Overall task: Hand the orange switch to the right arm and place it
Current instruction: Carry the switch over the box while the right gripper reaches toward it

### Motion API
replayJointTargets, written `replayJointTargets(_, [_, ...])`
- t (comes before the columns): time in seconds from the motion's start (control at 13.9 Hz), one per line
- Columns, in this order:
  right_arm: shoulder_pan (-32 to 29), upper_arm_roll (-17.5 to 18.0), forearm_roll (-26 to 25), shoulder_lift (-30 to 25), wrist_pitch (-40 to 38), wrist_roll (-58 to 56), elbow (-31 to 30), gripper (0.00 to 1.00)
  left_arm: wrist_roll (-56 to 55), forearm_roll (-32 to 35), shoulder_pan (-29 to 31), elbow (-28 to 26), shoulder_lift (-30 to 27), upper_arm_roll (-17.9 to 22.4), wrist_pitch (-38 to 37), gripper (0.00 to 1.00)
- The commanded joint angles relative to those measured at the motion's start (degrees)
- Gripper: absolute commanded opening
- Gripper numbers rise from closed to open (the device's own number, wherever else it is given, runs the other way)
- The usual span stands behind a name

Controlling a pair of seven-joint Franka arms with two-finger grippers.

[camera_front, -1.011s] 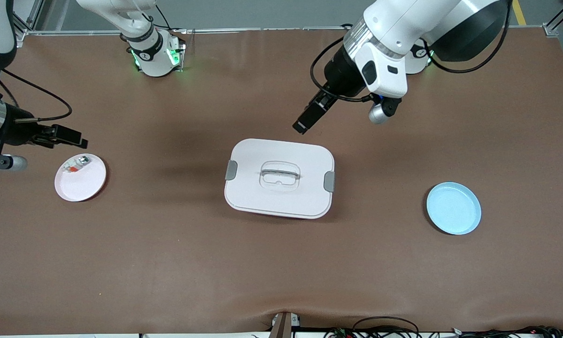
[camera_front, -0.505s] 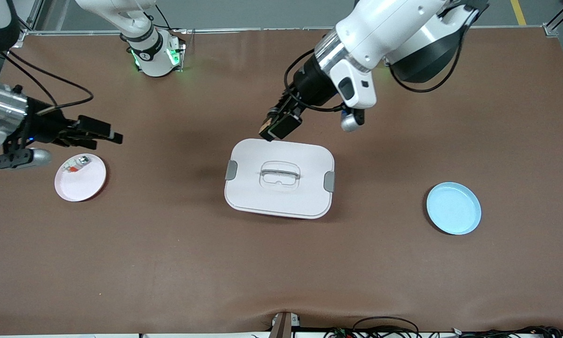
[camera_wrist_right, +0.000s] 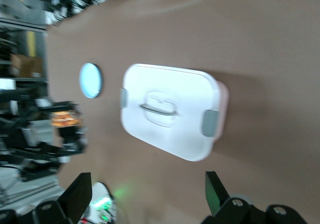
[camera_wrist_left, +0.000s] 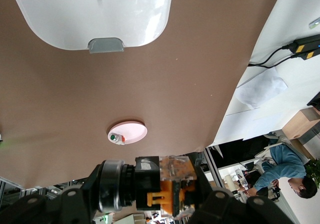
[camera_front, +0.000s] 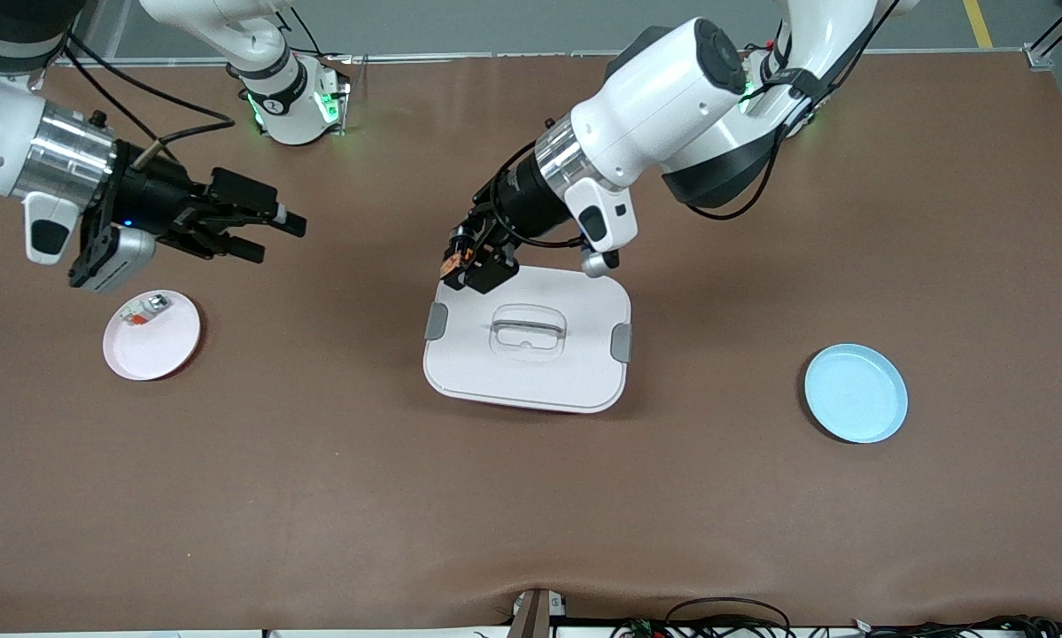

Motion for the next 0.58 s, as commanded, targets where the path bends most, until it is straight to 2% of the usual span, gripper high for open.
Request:
replayJointTargets(0.0, [3.18,-0.46,3.36,-4.13,6.62,0.04,-7.08,1.0,-1.18,-0.5,-1.28,1.13,1.17,0.0,0.7,0.21])
replayJointTargets(0.14, [7.13,-0.46,5.56,-4.75,13.48,0.48,-10.52,1.0,-1.18,-0.5,-2.69,1.04,1.17,0.0,0.61,0.21])
replayJointTargets(0.36, [12.94,-0.55,5.56,-3.61,21.31,5.49,-10.53,1.0,-1.18,-0.5,-3.83,0.78,1.26,0.09,0.08,0.21])
replayJointTargets(0.51, [14.62,-0.55,5.56,-2.91,23.79,6.2,-10.53,1.0,-1.18,-0.5,-4.1,0.78,1.69,0.09,0.08,0.21])
